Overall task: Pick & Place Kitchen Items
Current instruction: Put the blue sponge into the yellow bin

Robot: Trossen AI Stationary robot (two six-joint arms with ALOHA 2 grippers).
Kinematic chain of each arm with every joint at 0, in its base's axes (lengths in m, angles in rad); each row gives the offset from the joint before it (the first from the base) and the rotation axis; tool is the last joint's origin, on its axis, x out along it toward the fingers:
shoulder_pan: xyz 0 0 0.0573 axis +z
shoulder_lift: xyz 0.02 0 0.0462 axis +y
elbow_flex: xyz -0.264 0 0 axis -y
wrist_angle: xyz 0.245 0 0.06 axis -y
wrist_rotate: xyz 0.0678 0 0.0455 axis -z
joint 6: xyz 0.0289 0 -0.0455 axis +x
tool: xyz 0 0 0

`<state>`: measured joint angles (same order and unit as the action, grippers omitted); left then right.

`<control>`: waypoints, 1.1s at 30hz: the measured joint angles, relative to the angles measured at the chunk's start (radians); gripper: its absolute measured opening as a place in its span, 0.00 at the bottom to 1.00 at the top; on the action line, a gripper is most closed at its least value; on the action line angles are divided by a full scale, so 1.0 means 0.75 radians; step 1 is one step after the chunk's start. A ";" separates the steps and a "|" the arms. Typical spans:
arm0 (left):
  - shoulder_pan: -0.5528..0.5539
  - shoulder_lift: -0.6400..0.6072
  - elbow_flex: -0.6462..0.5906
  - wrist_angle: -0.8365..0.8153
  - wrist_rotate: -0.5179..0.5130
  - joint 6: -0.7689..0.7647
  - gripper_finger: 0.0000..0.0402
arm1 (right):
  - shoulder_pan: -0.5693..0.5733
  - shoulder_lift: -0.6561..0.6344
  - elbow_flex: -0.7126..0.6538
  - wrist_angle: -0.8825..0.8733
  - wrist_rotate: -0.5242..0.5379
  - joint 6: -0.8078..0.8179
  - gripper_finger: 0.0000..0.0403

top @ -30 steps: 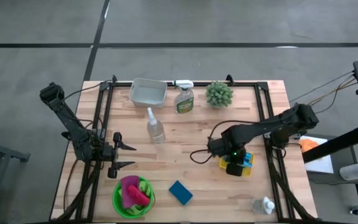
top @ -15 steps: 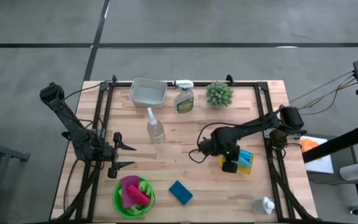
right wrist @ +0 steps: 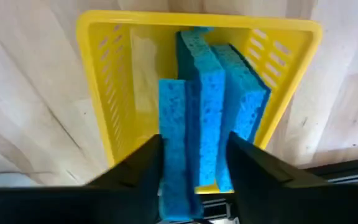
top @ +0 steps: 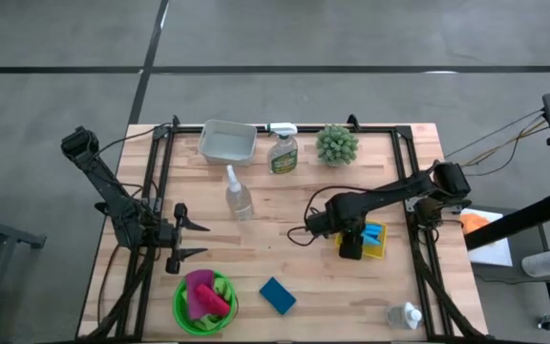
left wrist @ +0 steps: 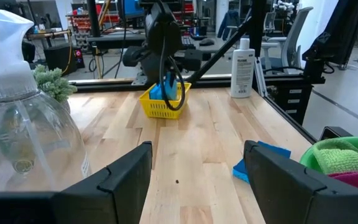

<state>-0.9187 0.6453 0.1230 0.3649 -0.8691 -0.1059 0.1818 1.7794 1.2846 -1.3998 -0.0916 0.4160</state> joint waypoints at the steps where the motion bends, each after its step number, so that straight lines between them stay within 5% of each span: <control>1: 0.000 0.000 0.000 0.000 0.000 0.000 0.63 | 0.000 0.000 0.000 0.000 0.006 0.000 0.46; 10: 0.000 0.000 0.000 -0.001 -0.003 0.000 0.63 | -0.001 -0.005 0.000 0.009 0.212 0.030 0.70; 16: 0.000 0.000 0.000 -0.001 -0.003 0.000 0.63 | -0.001 -0.006 0.000 0.014 0.336 0.059 0.71; 27: 0.000 0.000 0.000 -0.002 -0.002 0.001 0.63 | 0.017 -0.124 0.000 0.158 0.272 0.039 0.71; 33: 0.000 0.000 0.000 -0.003 0.001 0.001 0.63 | 0.017 -0.191 0.000 0.243 0.421 0.042 0.71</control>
<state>-0.9185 0.6453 0.1230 0.3627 -0.8687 -0.1055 0.1947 1.6364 1.2846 -1.2174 0.2240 0.4472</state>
